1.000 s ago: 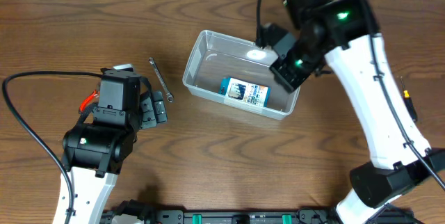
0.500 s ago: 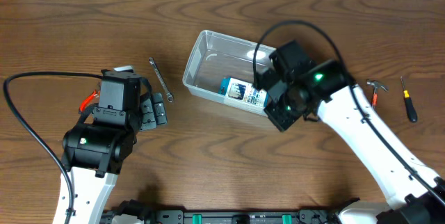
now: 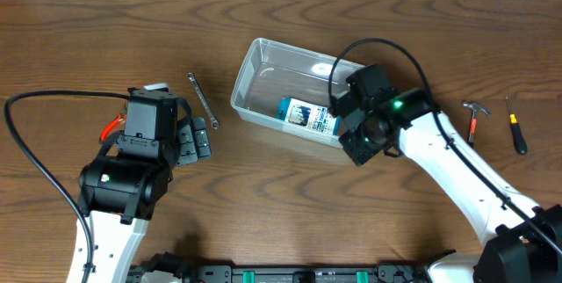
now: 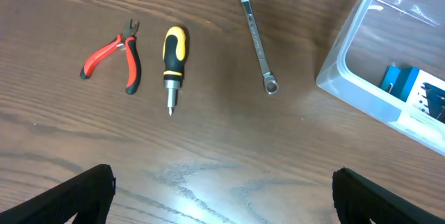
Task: Pack container
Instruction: 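Open the right gripper and nudge the box inside the container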
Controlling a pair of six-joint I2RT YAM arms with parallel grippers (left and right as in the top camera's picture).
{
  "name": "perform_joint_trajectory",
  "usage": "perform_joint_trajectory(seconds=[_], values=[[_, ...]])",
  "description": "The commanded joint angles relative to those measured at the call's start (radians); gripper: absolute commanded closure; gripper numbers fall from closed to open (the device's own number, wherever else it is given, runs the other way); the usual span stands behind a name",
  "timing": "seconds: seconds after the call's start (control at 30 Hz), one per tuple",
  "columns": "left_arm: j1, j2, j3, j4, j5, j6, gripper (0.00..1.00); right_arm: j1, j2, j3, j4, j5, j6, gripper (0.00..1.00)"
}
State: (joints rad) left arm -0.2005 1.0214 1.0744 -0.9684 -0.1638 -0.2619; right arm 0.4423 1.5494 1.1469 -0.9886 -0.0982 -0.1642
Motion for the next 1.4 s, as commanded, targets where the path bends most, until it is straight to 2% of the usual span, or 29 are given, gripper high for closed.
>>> perform_joint_trajectory(seconds=[0.0, 0.5, 0.8, 1.37], values=[[-0.004, 0.003, 0.006, -0.002, -0.005, 0.005, 0.02, -0.035, 0.014, -0.016, 0.005, 0.023, 0.013, 0.99], [-0.004, 0.003, 0.006, -0.002, -0.005, 0.005, 0.02, -0.052, 0.068, -0.018, 0.059, 0.026, 0.015, 0.99], [-0.004, 0.003, 0.006, -0.002, -0.005, 0.005, 0.02, -0.053, 0.072, -0.018, 0.145, 0.105, 0.058, 0.99], [-0.004, 0.003, 0.006, -0.002, -0.005, 0.005, 0.02, -0.089, 0.072, -0.018, 0.204, 0.177, 0.108, 0.99]])
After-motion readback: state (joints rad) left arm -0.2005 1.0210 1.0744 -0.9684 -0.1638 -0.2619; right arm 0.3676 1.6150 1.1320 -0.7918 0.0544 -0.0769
